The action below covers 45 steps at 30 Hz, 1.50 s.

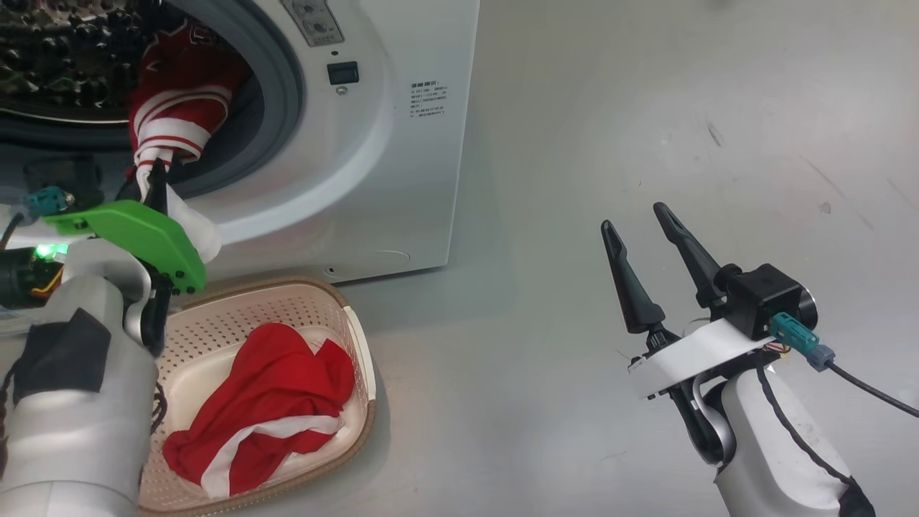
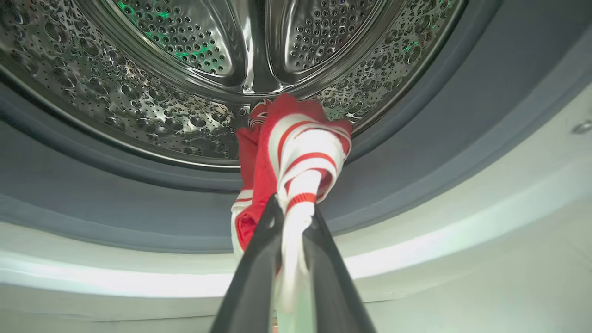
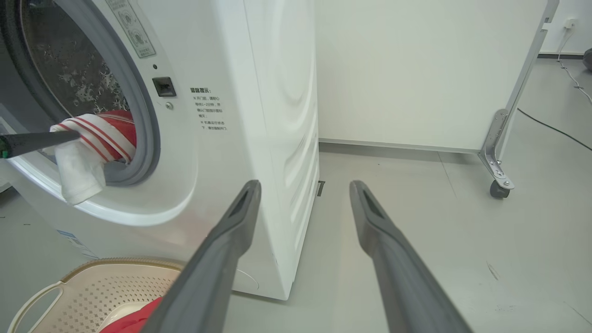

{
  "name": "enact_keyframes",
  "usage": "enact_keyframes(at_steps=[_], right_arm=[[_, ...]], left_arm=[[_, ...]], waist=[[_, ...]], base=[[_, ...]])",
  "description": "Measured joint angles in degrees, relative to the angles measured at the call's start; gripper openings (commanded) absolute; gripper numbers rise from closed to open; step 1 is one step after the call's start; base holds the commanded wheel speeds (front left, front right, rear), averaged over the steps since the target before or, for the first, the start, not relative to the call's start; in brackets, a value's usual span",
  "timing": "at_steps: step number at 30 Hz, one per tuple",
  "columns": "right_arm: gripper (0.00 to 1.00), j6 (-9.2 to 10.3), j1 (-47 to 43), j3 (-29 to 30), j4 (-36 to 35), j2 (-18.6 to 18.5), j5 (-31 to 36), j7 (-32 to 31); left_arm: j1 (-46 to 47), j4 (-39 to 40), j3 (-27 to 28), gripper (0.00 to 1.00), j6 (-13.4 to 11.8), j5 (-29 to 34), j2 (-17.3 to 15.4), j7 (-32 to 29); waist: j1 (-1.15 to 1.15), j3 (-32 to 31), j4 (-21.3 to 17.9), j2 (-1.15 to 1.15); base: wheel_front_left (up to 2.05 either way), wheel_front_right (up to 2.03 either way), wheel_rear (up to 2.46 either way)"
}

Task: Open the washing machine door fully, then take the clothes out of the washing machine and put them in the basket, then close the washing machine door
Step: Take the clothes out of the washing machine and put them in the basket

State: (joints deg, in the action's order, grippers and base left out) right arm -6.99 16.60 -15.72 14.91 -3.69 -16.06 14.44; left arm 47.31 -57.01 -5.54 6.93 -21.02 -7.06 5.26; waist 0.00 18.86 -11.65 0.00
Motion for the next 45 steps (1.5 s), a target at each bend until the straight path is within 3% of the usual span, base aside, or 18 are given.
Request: enact_keyframes(at_steps=[13, 36, 45], right_arm=[[1.00, 0.00, -2.80, -0.53, 0.74, 0.08, 0.08, 0.00], [1.00, 0.05, -5.44, 1.51, 0.40, 0.12, 0.07, 0.00], [1.00, 0.08, -5.98, 1.80, 0.24, 0.04, 0.10, 0.00]], left_arm=[[-7.71, 2.74, -1.38, 0.00, 0.03, -0.15, 0.01, 7.34], [-18.45, 12.17, -1.75, 0.00, 0.24, 0.80, 1.20, 9.01], [-20.27, 25.12, 0.58, 0.00, -0.67, 2.82, 0.92, 9.02]], waist=[[0.00, -5.44, 1.15, 0.00], [0.00, -9.95, 2.89, 0.00], [0.00, -10.76, 3.63, 0.00]], base=[[0.00, 0.00, 0.00], [0.00, 0.00, 0.00], [0.00, 0.00, 0.00]])
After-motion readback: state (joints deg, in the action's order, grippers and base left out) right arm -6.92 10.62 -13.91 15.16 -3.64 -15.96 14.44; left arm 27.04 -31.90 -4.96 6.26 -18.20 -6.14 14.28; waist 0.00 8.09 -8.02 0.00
